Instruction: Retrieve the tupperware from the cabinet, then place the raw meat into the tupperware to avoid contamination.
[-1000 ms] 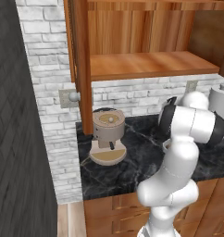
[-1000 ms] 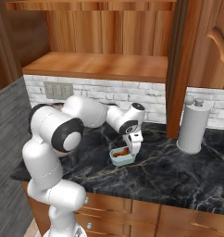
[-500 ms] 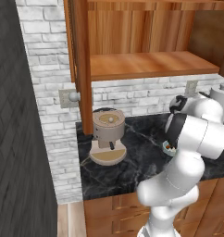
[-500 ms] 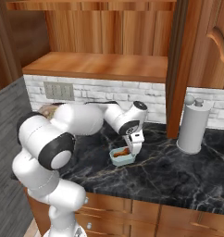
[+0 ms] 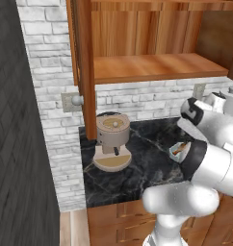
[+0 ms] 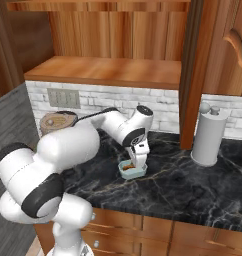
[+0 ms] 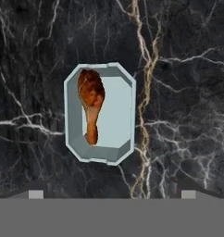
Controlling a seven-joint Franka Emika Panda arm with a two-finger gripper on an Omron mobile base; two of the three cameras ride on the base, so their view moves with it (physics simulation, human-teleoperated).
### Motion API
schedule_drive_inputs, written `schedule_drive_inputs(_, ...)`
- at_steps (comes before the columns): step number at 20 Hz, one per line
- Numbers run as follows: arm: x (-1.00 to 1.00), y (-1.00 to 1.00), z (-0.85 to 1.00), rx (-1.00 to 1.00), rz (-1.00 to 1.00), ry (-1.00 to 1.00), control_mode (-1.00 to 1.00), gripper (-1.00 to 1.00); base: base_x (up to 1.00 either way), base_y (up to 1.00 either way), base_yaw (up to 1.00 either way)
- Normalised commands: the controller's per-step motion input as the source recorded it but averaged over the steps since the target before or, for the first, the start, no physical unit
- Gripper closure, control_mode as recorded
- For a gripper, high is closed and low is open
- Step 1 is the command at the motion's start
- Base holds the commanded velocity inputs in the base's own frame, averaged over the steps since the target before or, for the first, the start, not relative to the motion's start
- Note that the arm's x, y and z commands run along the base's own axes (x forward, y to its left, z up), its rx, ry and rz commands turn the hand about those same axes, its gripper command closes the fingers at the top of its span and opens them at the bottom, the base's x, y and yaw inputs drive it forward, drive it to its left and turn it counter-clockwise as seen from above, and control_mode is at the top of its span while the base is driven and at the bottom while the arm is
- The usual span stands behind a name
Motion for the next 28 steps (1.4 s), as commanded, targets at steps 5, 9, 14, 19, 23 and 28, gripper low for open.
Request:
schedule_drive_inputs(5, -0.43, 0.48, 0.25, -0.04, 0.00, 0.01, -1.00, -1.00, 0.00, 0.00, 0.00)
schedule_drive_inputs(9, -0.36, 0.59, 0.26, -0.06, 0.00, 0.01, -1.00, -1.00, 0.00, 0.00, 0.00)
schedule_drive_inputs(14, -0.26, 0.68, 0.32, -0.09, 0.00, 0.00, -1.00, -1.00, 0.00, 0.00, 0.00)
schedule_drive_inputs(19, -0.25, 0.71, 0.22, -0.09, 0.00, 0.00, -1.00, -1.00, 0.00, 0.00, 0.00)
schedule_drive_inputs(23, -0.20, 0.71, 0.10, -0.09, 0.00, 0.00, -1.00, -1.00, 0.00, 0.00, 0.00)
schedule_drive_inputs(28, -0.11, 0.41, 0.00, -0.08, 0.00, 0.03, -1.00, -1.00, 0.00, 0.00, 0.00)
